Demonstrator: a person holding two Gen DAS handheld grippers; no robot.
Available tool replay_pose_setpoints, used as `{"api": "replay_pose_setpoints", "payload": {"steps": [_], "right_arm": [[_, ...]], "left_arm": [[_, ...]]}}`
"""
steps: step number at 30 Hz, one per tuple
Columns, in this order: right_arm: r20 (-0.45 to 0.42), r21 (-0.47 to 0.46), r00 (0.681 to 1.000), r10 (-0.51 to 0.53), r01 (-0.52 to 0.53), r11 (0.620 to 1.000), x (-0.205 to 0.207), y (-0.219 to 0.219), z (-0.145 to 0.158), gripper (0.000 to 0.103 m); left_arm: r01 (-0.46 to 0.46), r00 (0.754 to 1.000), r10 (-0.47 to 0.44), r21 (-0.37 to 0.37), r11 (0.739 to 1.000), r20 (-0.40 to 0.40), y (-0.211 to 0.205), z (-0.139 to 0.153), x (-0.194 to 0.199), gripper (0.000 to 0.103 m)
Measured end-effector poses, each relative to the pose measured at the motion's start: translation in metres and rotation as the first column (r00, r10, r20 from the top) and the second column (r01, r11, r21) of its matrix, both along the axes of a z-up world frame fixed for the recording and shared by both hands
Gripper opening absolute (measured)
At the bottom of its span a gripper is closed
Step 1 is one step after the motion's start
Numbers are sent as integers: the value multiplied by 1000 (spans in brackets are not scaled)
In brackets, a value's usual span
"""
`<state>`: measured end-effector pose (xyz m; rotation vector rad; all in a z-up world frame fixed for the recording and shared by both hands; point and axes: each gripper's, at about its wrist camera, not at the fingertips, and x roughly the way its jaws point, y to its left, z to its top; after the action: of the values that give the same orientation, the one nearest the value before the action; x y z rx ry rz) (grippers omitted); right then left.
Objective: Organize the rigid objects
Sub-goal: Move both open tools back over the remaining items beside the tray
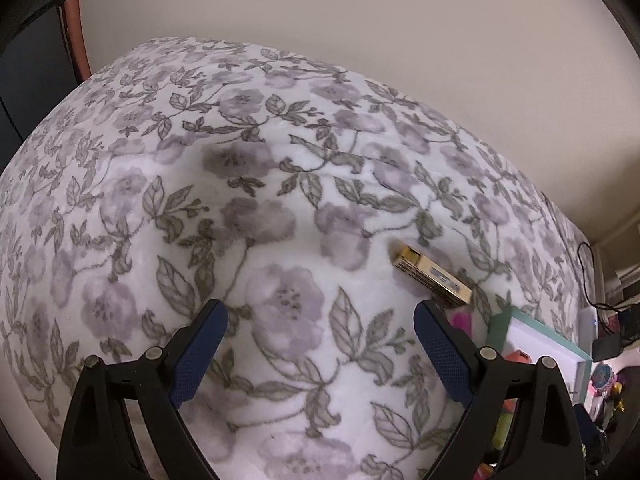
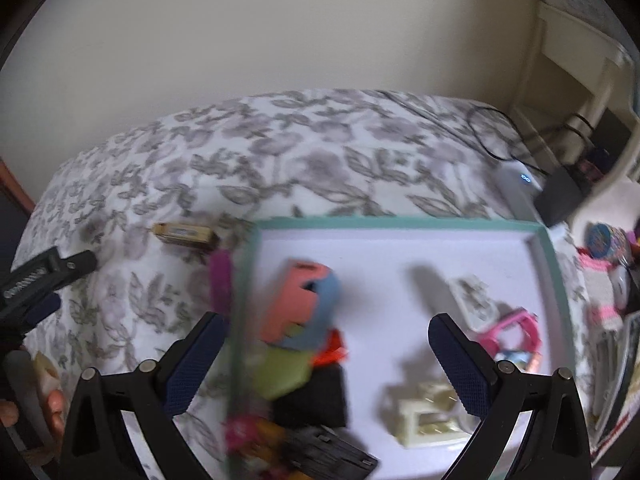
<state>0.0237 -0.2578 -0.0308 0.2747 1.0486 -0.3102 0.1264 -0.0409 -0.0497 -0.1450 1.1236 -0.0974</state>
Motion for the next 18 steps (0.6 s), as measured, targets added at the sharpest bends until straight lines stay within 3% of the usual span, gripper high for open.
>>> {"api": "replay_pose_setpoints", "payload": {"steps": [8, 12, 16, 18], "right_arm": [[11, 21, 996, 84, -84, 996, 36, 28, -12, 100], [11, 37, 993, 118, -118, 992, 50, 37, -18, 84], [10, 58, 990, 141, -142, 988, 63, 42, -25, 74], [8, 64, 989, 149, -149, 987, 69, 43, -28, 74]], "left_arm": [[3, 999, -4, -29, 1000, -36, 4, -14, 20, 95], [22, 998, -23, -25, 999, -52, -1, -20, 27, 95], [40, 998, -41, -30, 999, -52, -6, -21, 35, 95], [56, 997, -59, -43, 997, -53, -11, -22, 41, 95]]}}
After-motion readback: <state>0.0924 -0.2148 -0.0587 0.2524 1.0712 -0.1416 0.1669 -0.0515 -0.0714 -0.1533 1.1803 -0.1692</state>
